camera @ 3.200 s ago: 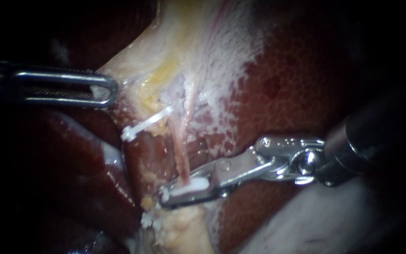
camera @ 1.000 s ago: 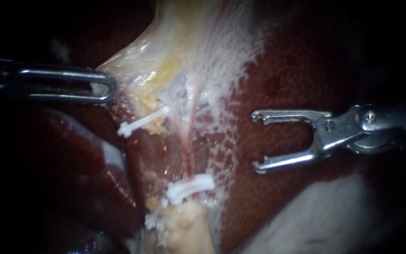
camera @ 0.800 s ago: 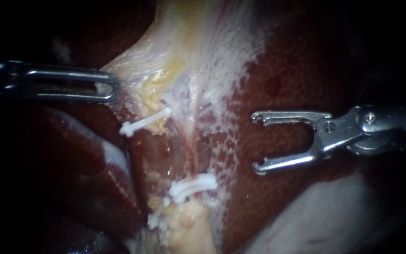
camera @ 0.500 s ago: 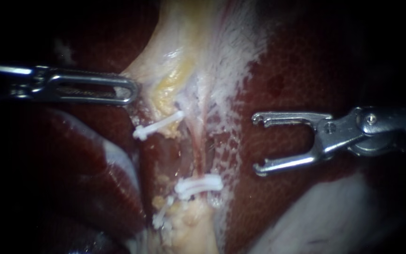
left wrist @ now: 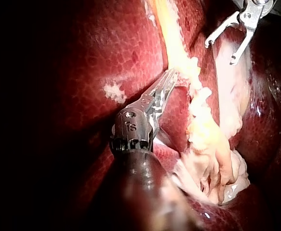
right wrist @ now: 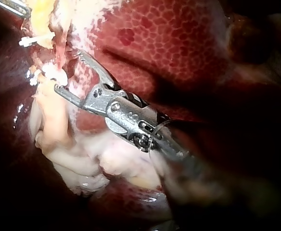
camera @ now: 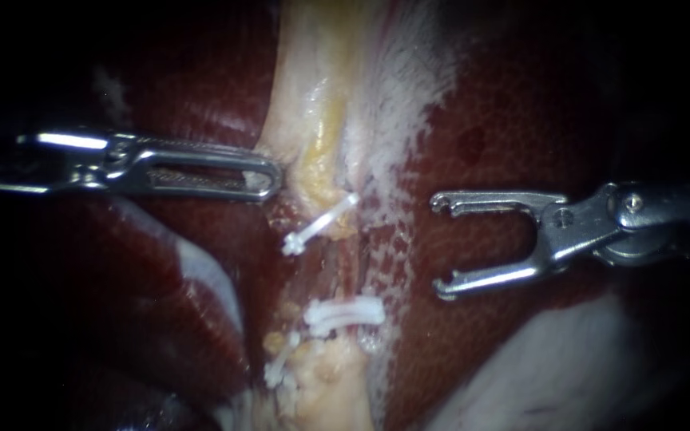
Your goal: Going back second clip right tube
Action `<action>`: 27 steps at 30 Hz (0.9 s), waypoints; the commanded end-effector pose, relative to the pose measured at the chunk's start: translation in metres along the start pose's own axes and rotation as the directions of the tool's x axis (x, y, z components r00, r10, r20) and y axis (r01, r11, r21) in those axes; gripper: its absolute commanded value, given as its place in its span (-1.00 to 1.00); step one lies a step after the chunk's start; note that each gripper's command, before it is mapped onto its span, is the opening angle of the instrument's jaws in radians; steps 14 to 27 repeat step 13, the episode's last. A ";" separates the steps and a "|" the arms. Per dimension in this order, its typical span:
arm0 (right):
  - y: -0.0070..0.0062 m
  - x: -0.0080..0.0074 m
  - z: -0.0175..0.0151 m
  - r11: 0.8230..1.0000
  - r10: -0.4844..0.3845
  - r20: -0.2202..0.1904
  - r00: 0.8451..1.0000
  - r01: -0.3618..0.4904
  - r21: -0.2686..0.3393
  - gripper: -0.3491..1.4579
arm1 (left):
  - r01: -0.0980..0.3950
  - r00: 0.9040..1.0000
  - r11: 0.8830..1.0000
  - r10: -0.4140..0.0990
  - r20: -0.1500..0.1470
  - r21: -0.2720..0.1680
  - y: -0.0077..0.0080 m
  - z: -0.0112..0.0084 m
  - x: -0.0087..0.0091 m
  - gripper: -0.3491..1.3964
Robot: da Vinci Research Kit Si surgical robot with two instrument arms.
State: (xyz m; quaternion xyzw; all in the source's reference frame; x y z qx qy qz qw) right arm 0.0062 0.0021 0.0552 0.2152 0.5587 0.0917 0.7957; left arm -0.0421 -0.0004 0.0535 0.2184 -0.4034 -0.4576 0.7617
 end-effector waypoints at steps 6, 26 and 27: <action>0.0000 0.0000 0.0000 1.000 0.000 0.000 1.000 0.000 0.000 0.05 | -0.001 1.000 1.000 0.001 -0.001 0.000 0.0000 0.0001 0.0000 -1.00; -0.0001 0.0001 0.0000 1.000 0.001 0.000 1.000 -0.001 0.000 0.05 | -0.001 1.000 1.000 0.001 -0.001 0.000 0.0000 0.0001 0.0000 -1.00; -0.0001 0.0001 0.0000 1.000 0.001 0.000 1.000 -0.001 0.000 0.05 | -0.001 1.000 1.000 0.001 -0.001 0.000 0.0000 0.0001 0.0000 -1.00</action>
